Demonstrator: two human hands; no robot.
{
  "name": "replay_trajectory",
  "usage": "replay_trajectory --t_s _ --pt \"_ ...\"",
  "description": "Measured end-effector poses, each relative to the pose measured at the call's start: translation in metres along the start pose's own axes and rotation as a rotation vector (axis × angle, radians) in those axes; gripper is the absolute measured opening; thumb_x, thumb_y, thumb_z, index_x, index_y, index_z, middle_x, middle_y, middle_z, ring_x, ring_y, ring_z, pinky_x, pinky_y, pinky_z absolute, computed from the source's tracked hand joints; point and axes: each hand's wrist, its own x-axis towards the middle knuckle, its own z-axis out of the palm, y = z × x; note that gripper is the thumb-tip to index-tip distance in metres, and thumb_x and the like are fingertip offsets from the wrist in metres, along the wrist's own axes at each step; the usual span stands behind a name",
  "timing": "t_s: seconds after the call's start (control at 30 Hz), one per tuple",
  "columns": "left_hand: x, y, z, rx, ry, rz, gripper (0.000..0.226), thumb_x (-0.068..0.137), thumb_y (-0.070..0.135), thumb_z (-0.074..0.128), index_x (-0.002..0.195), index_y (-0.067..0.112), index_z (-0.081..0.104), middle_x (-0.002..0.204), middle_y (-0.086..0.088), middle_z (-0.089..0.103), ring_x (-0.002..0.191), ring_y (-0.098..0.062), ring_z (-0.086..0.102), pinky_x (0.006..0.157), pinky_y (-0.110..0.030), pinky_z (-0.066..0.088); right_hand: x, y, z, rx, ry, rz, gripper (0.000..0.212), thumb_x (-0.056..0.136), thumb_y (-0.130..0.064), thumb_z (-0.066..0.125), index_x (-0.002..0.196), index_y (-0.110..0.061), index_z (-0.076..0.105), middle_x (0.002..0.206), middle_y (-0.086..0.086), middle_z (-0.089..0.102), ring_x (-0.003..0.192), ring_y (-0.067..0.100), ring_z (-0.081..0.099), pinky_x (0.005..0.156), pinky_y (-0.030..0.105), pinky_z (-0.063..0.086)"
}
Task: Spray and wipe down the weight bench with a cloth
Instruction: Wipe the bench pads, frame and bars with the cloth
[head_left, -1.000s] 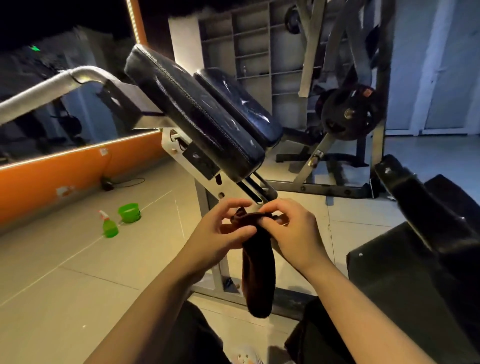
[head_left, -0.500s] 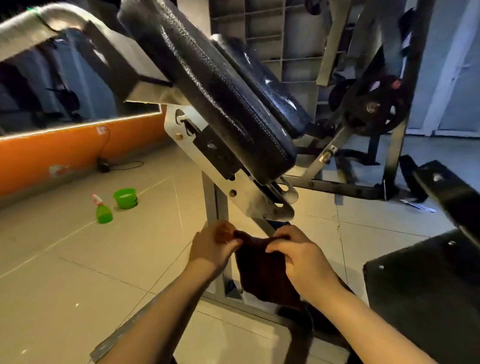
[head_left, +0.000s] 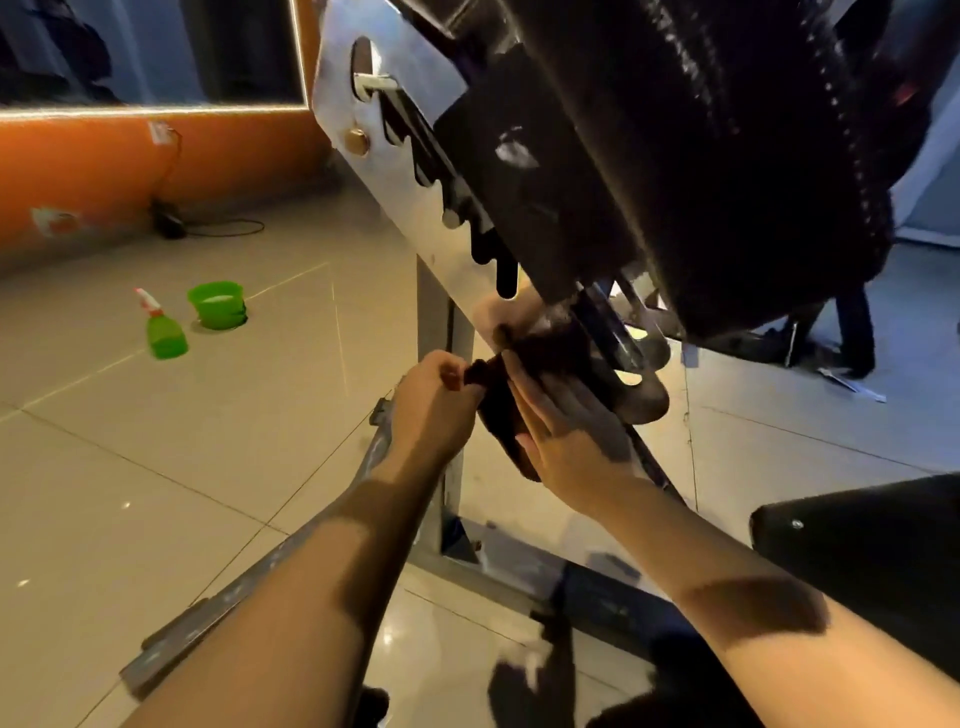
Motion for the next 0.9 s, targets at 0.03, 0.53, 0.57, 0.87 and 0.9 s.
replay_trajectory --t_s 0.03,0.53,0.57,0.87,0.9 --pt "0.0 -0.003 0.0 0.02 -0.019 -0.015 0.014 0.092 0.021 0.062 0.083 0.025 0.052 0.087 -0.001 0.06 0.087 -0.019 0.06 0.085 -0.04 0.052 -0.004 0.002 0.005 -0.037 0.038 -0.037 0.042 0.098 -0.027 0.039 0.116 0.0 0.066 0.114 0.01 0.07 0.094 0.023 0.069 0.08 0.028 0.056" --pt "-0.011 0.013 0.005 -0.098 -0.005 0.024 0.023 0.089 0.011 0.063 0.078 0.025 0.05 0.087 0.003 0.057 0.084 -0.013 0.056 0.068 -0.022 0.046 -0.011 0.016 -0.009 -0.17 0.08 -0.01 0.074 0.077 -0.028 0.076 0.141 -0.004 0.048 0.151 0.008 0.041 0.121 0.028 0.056 0.102 0.036 0.04" --pt "-0.012 0.01 0.008 -0.076 -0.025 0.01 0.023 0.088 0.01 0.064 0.077 0.025 0.05 0.086 0.002 0.056 0.083 -0.014 0.055 0.068 -0.023 0.045 -0.014 0.015 -0.006 -0.177 0.073 -0.027 0.077 0.073 -0.028 0.08 0.14 -0.004 0.049 0.149 0.009 0.044 0.119 0.028 0.058 0.104 0.035 0.036" --pt "-0.006 -0.001 -0.005 -0.13 -0.016 -0.026 0.005 0.092 0.013 0.06 0.091 0.016 0.056 0.092 -0.005 0.063 0.091 -0.023 0.06 0.084 -0.039 0.051 -0.017 0.018 -0.012 -0.189 0.16 -0.022 0.074 0.077 -0.035 0.077 0.14 -0.007 0.05 0.148 0.006 0.045 0.117 0.027 0.059 0.092 0.035 0.05" --pt "-0.005 0.003 -0.006 -0.184 0.003 -0.004 0.006 0.092 0.012 0.06 0.091 0.017 0.057 0.09 -0.003 0.062 0.091 -0.022 0.061 0.083 -0.039 0.052 -0.012 0.019 -0.016 -0.183 0.18 0.009 0.072 0.081 -0.035 0.072 0.143 -0.008 0.046 0.153 0.006 0.039 0.123 0.029 0.054 0.092 0.038 0.051"
